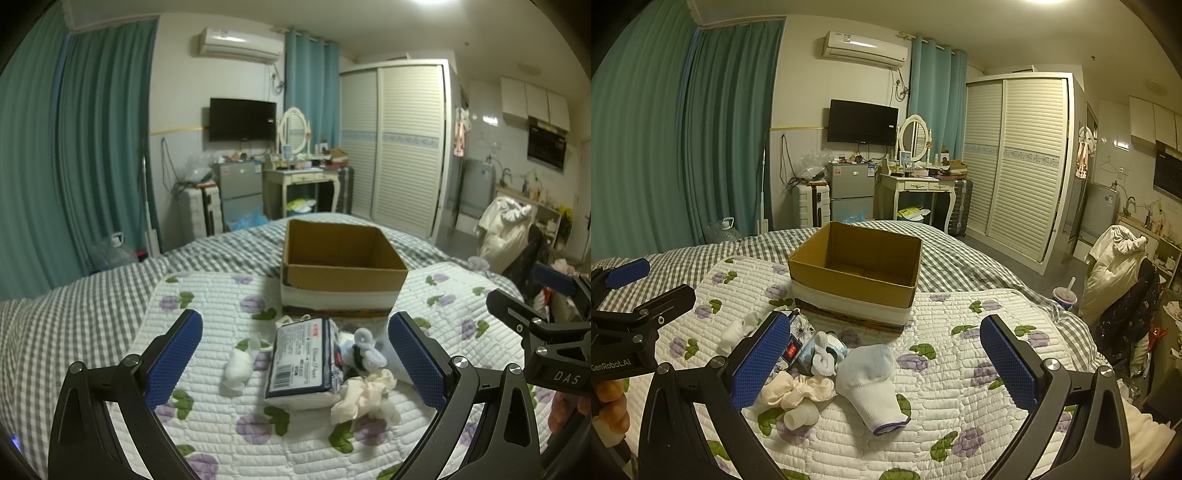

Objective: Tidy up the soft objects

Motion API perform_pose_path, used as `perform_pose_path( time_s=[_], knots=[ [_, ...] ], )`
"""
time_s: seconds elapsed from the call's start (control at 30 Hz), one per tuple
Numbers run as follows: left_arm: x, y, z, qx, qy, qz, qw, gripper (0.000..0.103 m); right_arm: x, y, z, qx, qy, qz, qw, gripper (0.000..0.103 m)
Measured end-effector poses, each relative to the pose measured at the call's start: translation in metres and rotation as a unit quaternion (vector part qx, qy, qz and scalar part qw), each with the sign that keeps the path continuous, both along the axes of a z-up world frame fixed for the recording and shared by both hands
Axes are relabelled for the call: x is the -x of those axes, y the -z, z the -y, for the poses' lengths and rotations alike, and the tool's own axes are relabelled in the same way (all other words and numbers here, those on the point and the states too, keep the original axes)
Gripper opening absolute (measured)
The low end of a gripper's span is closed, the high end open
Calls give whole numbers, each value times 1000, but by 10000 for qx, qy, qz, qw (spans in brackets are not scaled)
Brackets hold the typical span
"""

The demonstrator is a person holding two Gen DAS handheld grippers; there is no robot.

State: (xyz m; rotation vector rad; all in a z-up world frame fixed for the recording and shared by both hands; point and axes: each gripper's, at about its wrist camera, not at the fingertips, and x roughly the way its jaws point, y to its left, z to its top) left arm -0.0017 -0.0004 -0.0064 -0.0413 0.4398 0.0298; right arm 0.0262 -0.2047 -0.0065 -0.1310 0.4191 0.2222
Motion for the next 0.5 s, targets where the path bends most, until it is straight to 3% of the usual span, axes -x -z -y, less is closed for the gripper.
perform_pose_path(
  time_s=[0.5],
  knots=[
    [0,0,1,1,-9,-3,10000,103,0,0,-1,6,-12,-10,10000,103]
  ],
)
